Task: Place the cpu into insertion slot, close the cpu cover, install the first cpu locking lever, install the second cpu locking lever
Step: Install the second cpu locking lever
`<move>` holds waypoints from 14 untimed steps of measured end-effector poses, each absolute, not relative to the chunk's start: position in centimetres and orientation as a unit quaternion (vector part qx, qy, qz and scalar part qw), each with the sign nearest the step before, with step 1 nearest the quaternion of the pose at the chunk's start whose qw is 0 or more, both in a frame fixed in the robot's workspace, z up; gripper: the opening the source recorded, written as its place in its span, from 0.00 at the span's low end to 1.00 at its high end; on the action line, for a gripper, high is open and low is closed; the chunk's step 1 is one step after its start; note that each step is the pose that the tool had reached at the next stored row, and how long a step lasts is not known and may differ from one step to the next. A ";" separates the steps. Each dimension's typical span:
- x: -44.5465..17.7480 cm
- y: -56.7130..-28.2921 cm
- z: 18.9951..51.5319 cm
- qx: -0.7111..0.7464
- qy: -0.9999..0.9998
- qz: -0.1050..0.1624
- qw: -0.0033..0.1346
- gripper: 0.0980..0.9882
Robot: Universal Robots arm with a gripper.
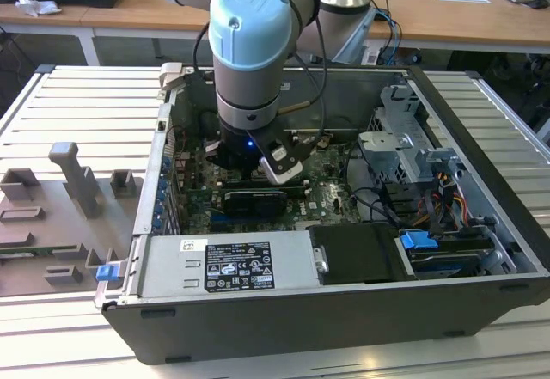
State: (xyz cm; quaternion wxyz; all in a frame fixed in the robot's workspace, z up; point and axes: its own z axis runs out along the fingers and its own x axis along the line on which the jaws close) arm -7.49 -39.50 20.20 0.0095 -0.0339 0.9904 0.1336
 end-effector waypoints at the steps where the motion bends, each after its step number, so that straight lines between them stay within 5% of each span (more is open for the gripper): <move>1: -7.5 -39.5 20.1 -0.034 0.990 0.136 0.009 0.01; 14: -7.7 -39.7 21.4 -0.035 0.987 0.156 0.010 0.01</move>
